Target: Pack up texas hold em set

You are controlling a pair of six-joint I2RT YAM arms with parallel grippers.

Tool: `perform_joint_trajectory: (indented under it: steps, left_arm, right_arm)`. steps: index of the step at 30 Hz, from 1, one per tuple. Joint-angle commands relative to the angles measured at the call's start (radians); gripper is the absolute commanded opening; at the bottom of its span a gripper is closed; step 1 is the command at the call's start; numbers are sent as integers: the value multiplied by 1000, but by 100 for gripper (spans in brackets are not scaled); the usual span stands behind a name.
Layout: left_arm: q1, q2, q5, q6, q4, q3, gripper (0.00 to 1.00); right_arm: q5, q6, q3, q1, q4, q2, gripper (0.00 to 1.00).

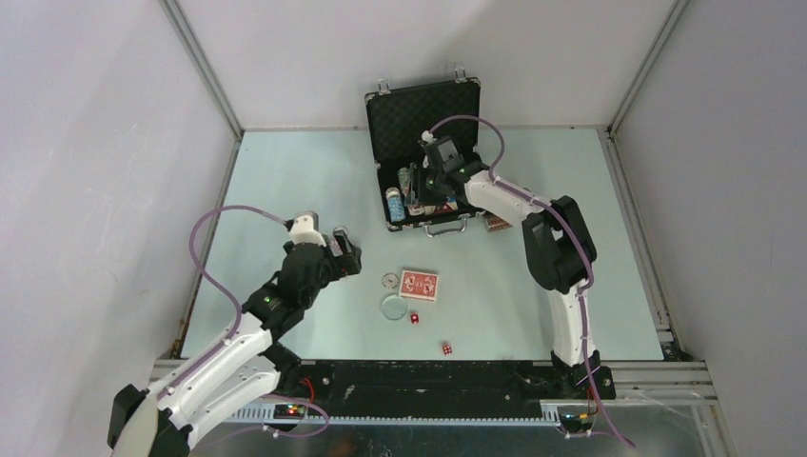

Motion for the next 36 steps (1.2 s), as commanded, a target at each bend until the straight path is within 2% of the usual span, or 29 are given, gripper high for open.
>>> perform_joint_trajectory:
  steps: [1,12,20,36]
  left_arm:
    - [16,-26,6,17,13,14,98]
    - [25,-35,29,13,30,2,98]
    - [26,-45,32,15,32,-7,98]
    - [26,32,77,66,91,13,98]
  right_arm:
    - [4,8,82,-7,49,29,35]
    - [13,3,174,-1,5,128,39]
    - [48,-9,161,-2,-43,149,41]
    - [-19,-14,-175,-4,-41,-15,39]
